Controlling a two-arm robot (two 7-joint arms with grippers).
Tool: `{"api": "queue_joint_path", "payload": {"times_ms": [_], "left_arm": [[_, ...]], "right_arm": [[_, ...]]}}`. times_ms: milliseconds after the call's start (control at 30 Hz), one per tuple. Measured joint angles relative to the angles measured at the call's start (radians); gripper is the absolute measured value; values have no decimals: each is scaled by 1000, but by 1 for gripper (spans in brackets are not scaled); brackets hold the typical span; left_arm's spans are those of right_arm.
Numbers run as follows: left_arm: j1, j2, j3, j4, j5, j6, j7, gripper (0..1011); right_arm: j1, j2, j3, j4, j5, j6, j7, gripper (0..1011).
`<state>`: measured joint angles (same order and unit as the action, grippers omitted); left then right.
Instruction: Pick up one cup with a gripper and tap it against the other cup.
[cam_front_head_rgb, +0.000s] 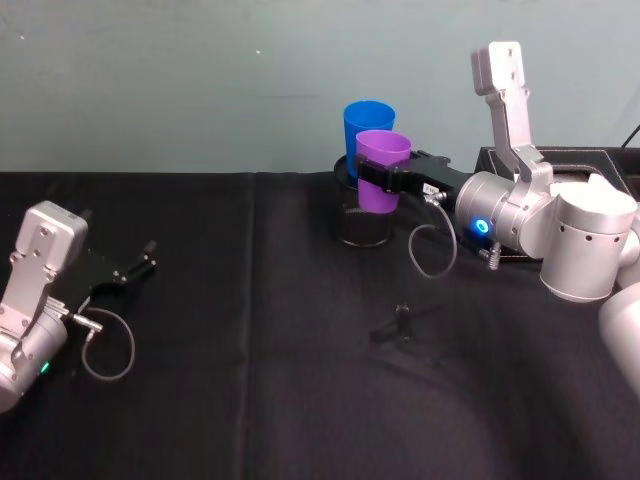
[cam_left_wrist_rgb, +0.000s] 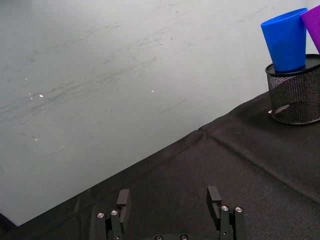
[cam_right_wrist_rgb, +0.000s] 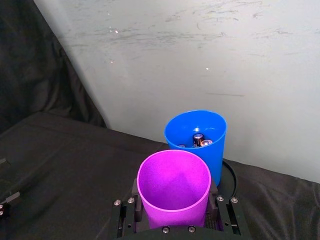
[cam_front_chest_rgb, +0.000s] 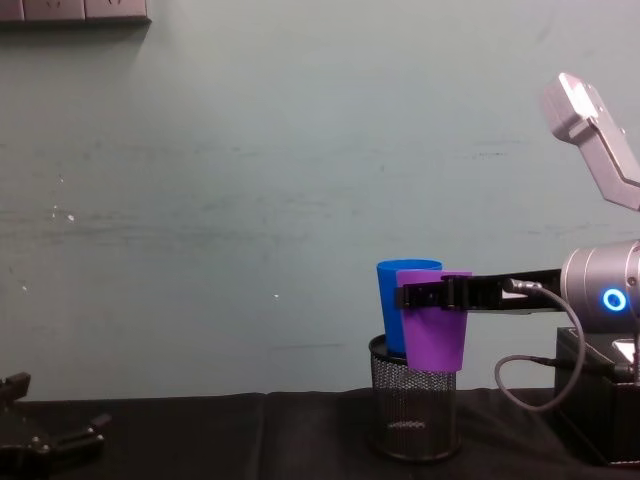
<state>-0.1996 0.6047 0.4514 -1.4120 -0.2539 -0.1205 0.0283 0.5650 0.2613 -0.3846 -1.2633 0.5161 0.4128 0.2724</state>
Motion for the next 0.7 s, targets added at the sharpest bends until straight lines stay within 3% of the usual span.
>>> {"api": "queue_joint_path", "payload": {"times_ms": [700], "left_arm": [[0,0,0,0,0,0,0,1000]], "right_arm": [[0,0,0,0,0,0,0,726]]}}
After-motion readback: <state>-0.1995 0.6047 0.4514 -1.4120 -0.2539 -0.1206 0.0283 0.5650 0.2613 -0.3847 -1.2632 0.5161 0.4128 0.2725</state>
